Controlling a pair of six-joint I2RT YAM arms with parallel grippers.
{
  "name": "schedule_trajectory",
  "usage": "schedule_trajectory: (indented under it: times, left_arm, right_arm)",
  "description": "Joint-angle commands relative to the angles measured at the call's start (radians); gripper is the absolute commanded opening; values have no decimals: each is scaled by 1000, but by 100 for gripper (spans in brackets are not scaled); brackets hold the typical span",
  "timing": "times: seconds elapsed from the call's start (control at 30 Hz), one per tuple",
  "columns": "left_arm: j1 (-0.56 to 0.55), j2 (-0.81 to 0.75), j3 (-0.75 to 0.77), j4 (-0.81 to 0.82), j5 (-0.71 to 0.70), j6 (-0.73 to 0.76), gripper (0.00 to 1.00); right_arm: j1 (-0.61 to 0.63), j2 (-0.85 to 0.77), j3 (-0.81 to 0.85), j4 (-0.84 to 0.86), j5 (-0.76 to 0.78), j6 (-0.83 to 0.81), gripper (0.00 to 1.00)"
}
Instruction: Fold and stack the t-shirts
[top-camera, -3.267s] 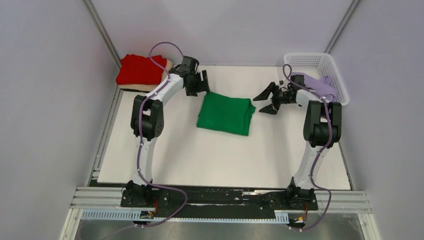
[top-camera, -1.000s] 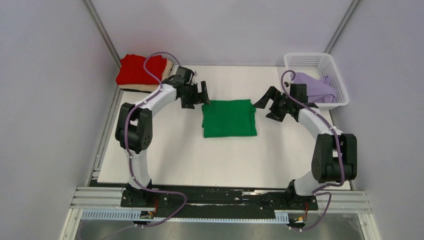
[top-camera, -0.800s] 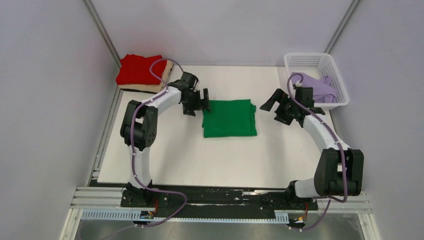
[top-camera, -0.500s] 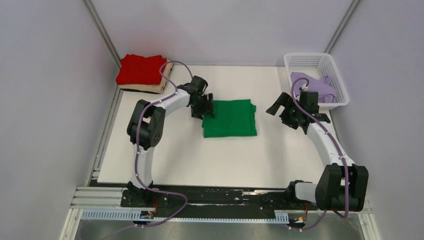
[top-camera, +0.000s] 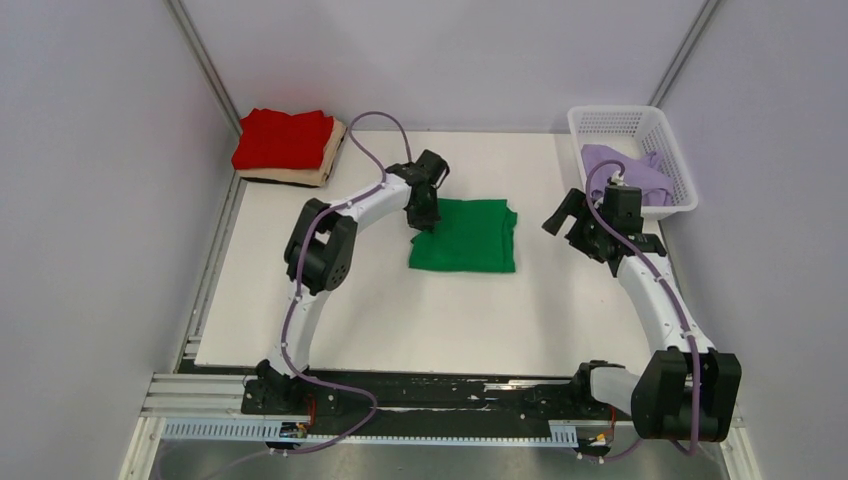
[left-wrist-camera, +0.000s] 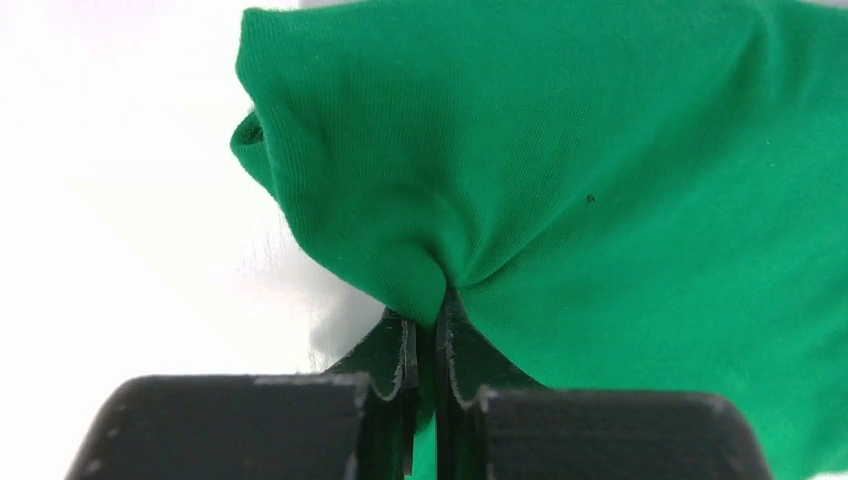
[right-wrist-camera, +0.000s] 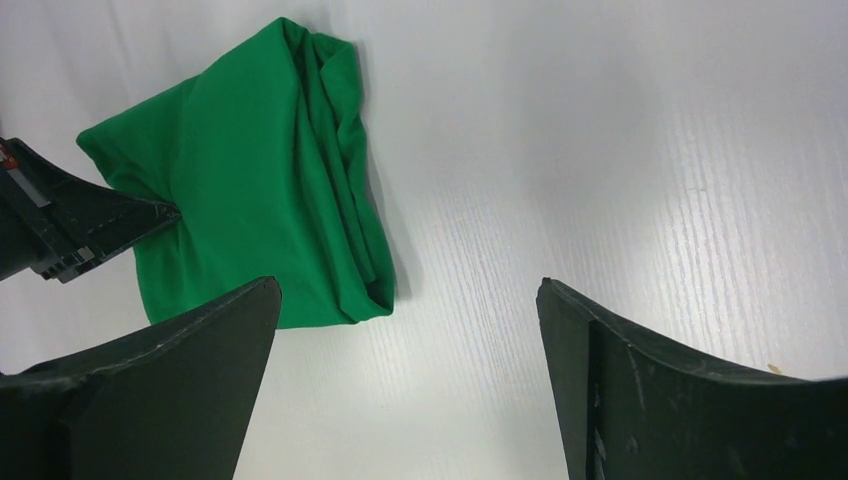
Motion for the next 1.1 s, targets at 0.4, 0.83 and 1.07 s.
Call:
schedule_trajectory:
  times: [0.4,0.83,1.07]
  left_arm:
    - [49,-16,222,-109,-821,528,0]
    - [212,-42,176,571,-956,1303,0]
    - [258,-52,273,661,-891,1502,0]
  right_arm:
    - [-5,-22,-28,8,150,-20,100]
    - [-5,-33,-49,65,248,-28,100]
    - [-5,-11,-51,68,256,-26,100]
